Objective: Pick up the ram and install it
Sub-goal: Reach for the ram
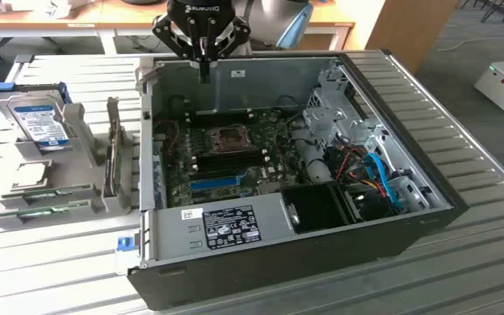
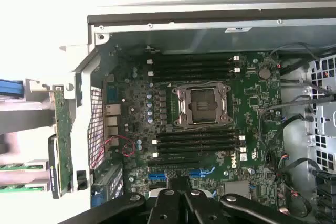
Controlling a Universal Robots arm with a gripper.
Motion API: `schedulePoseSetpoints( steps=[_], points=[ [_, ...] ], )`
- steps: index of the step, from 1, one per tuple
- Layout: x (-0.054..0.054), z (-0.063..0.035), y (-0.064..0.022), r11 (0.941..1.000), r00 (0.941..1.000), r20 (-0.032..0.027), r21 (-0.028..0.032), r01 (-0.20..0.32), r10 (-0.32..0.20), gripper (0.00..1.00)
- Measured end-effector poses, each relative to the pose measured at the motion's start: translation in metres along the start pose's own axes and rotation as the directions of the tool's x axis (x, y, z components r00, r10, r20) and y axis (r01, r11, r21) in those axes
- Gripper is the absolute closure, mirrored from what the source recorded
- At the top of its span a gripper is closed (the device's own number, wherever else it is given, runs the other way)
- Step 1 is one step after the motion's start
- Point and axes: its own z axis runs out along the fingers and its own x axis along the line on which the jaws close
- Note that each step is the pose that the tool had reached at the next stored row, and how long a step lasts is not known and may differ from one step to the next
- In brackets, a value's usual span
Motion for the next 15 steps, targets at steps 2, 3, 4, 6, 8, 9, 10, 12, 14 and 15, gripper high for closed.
schedulePoseSetpoints(
  steps=[2,3,4,6,8,9,10,12,14,15],
  points=[
    [0.0,0.0,0.0,1.0,1.0,0.0,-0.0001,0.0,0.0,0.89],
    [0.0,0.0,0.0,1.0,1.0,0.0001,0.0,0.0,0.0,0.89],
    [0.0,0.0,0.0,1.0,1.0,0.0,0.0,0.0,0.0,0.89],
    [0.0,0.0,0.0,1.0,1.0,0.0001,0.0,0.0,0.0,0.89],
    [0.0005,0.0,0.0,1.0,1.0,-0.0001,0.0,0.0,0.0,0.89],
    [0.0009,0.0,0.0,1.0,1.0,-0.0004,0.0001,0.0,0.0,0.89],
    [0.0013,0.0,-0.0001,1.0,1.0,-0.0007,0.0,0.0,0.0,0.89],
    [0.0024,0.0,-0.0002,1.0,1.0,-0.0012,0.0,0.0,0.0,0.89],
    [0.0041,-0.0001,-0.0003,1.0,1.0,-0.0013,0.0001,0.0,0.0,0.89],
    [0.0053,0.0,-0.0004,1.0,1.0,-0.0012,0.0001,0.0,0.0,0.89]
  ],
)
